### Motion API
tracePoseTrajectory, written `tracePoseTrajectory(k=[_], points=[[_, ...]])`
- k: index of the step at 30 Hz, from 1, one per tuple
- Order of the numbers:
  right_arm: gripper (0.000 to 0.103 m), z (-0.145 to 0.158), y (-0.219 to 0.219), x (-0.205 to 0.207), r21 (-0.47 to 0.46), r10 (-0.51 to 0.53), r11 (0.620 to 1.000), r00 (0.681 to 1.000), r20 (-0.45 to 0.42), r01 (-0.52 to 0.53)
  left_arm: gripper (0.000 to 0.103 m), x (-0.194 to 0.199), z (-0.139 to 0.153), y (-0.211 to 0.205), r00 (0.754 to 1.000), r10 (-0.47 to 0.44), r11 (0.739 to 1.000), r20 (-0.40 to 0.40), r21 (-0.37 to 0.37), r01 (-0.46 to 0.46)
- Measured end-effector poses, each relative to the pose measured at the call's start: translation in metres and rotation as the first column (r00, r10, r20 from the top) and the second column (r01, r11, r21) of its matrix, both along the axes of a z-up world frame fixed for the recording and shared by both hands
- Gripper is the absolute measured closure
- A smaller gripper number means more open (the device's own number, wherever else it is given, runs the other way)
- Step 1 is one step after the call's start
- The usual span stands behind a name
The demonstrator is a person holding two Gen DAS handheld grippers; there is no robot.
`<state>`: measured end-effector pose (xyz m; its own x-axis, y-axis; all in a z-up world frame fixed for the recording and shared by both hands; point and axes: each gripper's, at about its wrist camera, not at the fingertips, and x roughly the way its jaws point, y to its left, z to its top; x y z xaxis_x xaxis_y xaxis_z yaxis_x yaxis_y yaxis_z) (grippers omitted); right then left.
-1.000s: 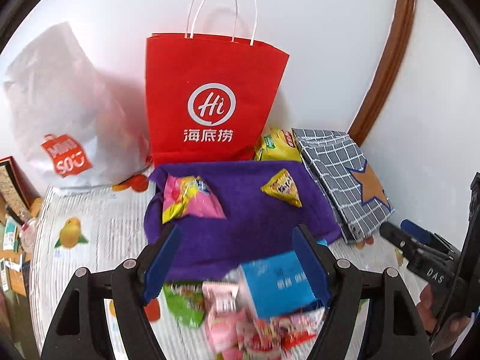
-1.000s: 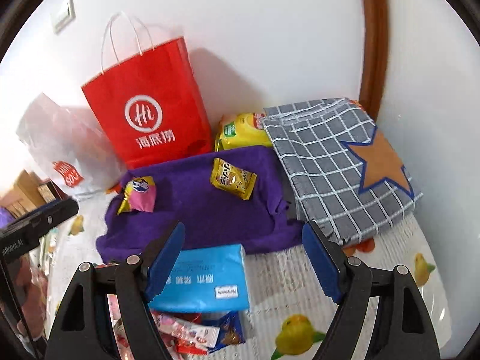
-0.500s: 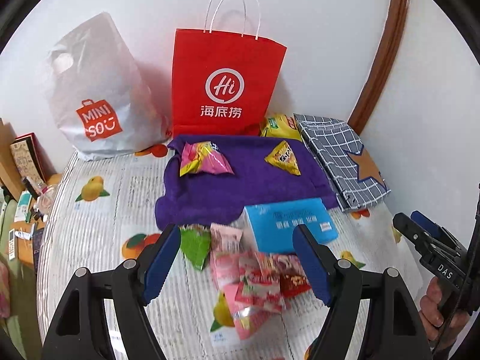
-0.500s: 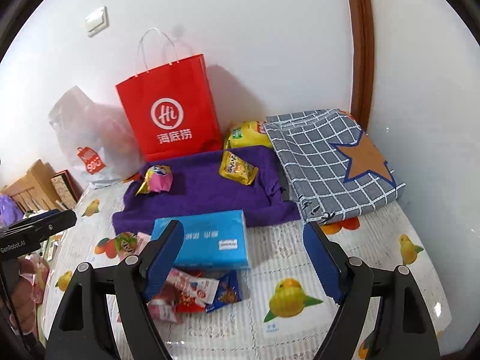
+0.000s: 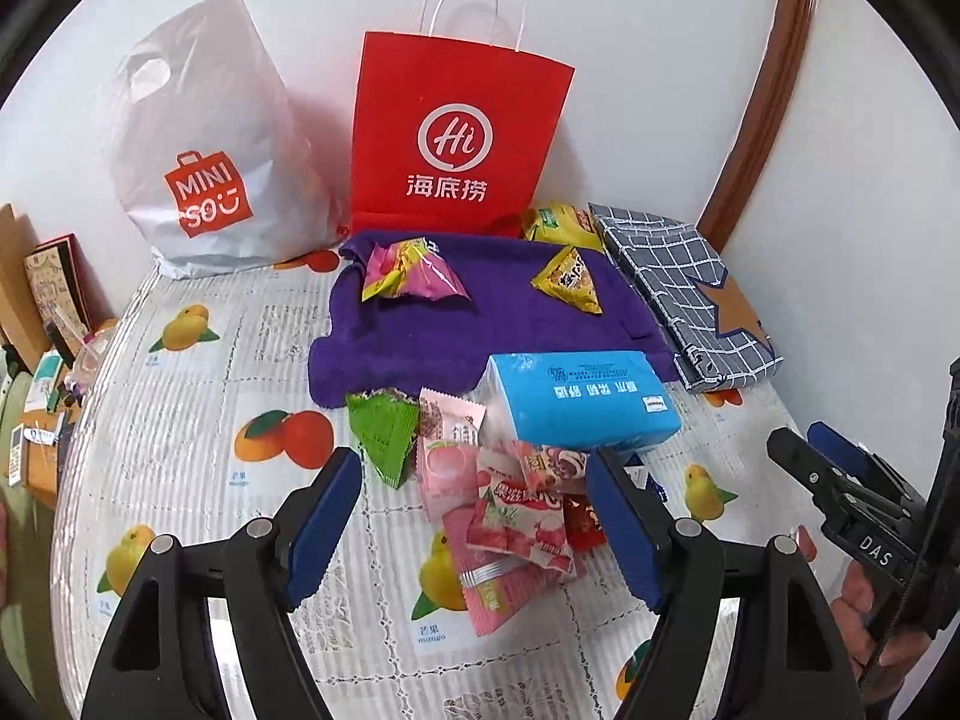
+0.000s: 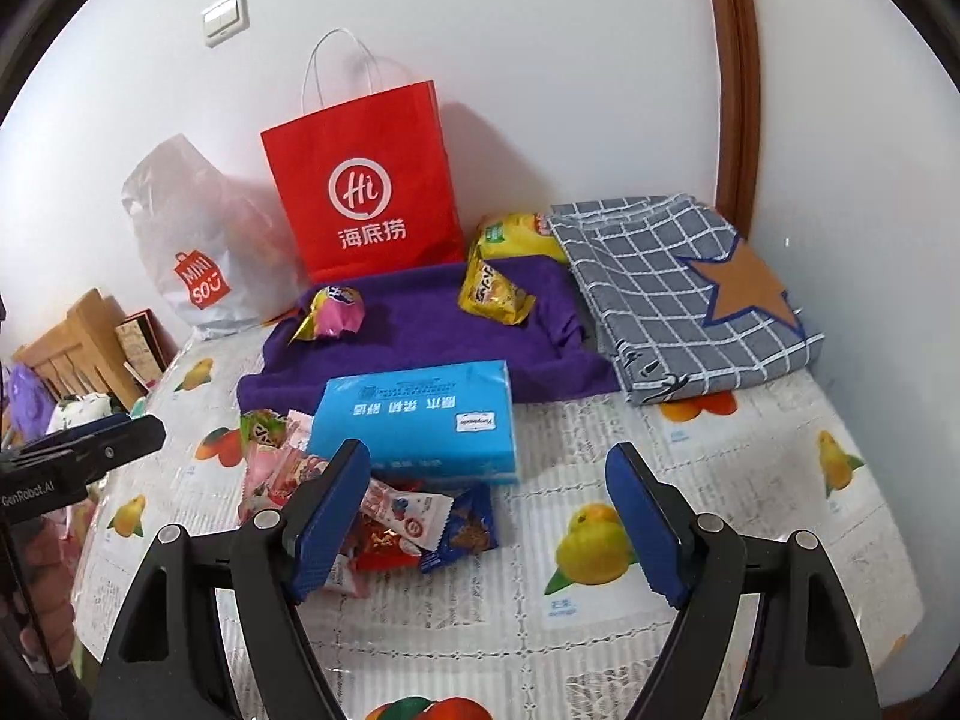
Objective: Organize snacks
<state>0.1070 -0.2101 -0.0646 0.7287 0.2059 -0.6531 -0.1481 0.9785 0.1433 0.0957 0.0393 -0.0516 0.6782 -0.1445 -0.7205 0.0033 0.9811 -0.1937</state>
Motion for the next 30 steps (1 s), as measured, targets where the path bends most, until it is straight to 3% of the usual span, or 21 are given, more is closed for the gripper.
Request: tracePoseTrajectory(k=[19,30], points=[[0.022,-0.042,0.008,0.007,-0.075,0.012,0.997,0.998,-0.054,-0.016,0.029,0.002,-0.028,-0.003,0.999,-0.026,1.000,-0.041,-0.003,0.026],[0.022,-0.051,0.008,0.012,-0.084,0.018,0.996,0.998,-0.068,-0.023,0.029,0.005,-0.034,0.007,0.998,0.010,1.000,-0.055,0.003,-0.010]])
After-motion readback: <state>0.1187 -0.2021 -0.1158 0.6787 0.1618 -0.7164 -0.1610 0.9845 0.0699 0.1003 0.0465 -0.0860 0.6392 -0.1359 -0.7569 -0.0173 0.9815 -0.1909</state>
